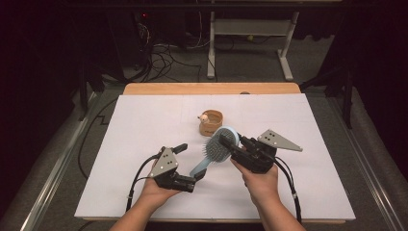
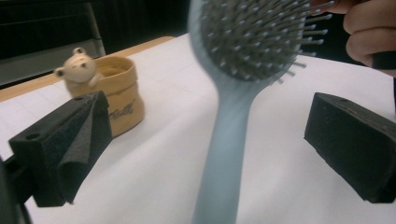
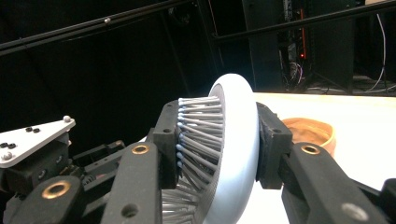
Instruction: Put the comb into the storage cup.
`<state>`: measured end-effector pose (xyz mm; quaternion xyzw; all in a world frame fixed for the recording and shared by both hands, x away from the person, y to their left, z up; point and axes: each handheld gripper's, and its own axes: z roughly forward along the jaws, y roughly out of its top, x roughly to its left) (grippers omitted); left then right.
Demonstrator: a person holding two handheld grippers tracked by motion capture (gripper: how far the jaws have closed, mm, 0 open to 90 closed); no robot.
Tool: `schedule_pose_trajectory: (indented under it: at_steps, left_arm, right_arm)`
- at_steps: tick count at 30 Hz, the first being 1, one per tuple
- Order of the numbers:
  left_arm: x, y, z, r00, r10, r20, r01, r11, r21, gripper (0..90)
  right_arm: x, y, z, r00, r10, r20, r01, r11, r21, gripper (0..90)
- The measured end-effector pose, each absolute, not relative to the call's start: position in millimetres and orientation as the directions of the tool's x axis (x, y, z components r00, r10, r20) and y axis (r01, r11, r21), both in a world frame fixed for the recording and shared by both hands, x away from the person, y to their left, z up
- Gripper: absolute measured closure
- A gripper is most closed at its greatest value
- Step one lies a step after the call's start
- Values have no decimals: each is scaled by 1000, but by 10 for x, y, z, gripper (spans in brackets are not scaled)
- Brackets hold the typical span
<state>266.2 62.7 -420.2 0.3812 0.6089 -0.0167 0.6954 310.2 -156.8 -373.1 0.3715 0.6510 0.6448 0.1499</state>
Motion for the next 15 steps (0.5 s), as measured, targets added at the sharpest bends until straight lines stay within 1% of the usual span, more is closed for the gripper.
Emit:
schedule_pose_trajectory:
  at_steps: [13,15]
  left_arm:
    - [2732,1016,-4315,235,478,-846,394,749,532,22]
    - [2751,1062,-4335,217,487,-846,388,752,533,30]
  right_arm:
    - [3075,-1729,-3758,-671,693,262,260,-111,959,615]
    - [3069,-1755,-3770,-668,699,254,249,-112,962,615]
